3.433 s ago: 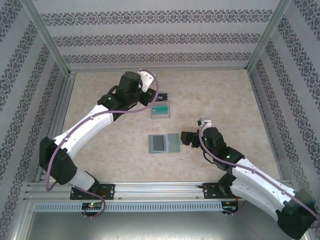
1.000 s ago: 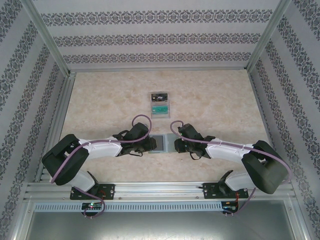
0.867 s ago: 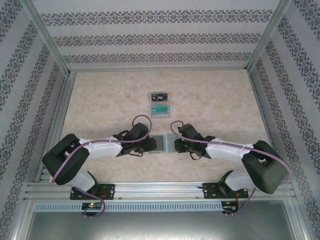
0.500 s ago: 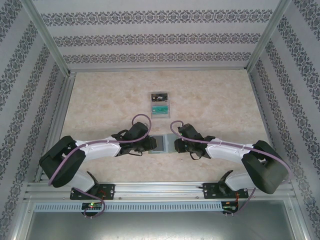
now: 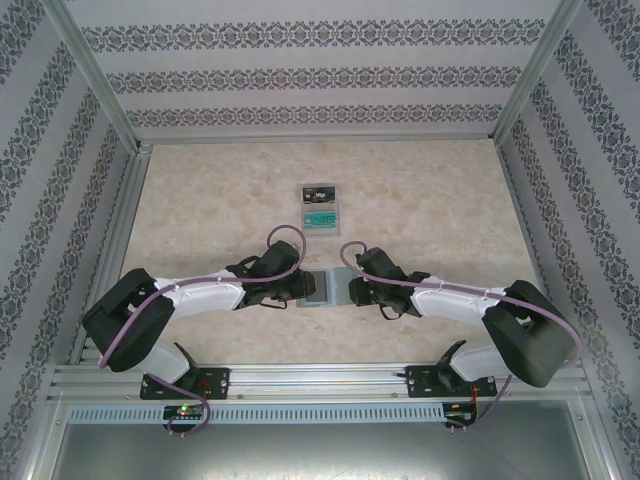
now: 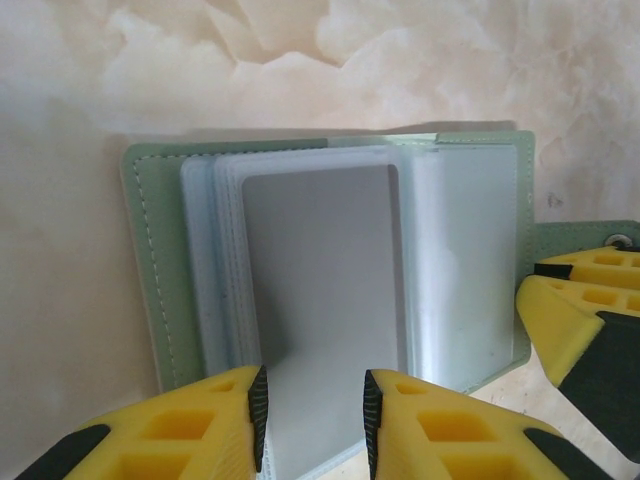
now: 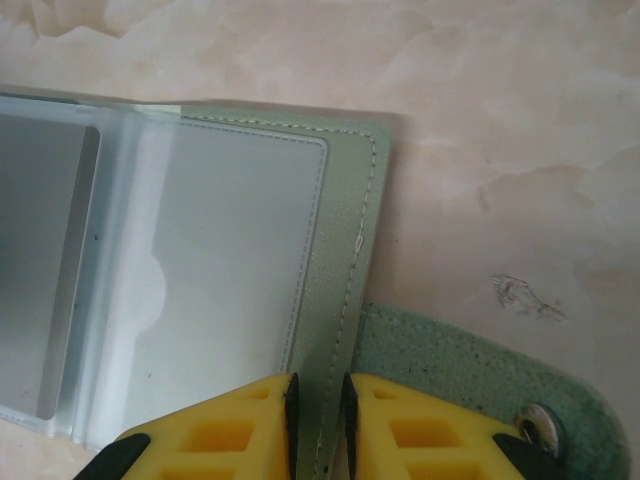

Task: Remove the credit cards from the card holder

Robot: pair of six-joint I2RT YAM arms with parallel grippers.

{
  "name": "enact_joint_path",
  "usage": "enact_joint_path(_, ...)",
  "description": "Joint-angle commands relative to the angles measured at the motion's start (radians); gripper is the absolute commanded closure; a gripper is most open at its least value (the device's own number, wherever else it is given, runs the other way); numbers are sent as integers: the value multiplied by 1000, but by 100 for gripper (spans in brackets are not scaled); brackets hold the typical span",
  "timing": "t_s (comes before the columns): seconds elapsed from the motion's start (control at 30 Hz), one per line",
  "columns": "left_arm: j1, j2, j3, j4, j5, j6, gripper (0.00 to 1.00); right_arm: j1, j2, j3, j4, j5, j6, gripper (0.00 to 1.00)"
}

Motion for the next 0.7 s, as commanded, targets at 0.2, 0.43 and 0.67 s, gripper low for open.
enact_joint_path(0.2,-16,39,13,2,18,9,66,3,6,22,8,-1,17,77)
enact_joint_path(0.43,-16,51,13,36,50,3,66,3,8,24,9,-1,17,77)
enact_joint_path(0.67,-19,48,6,87,90,-3,63,3,12,25,9,-1,17,77)
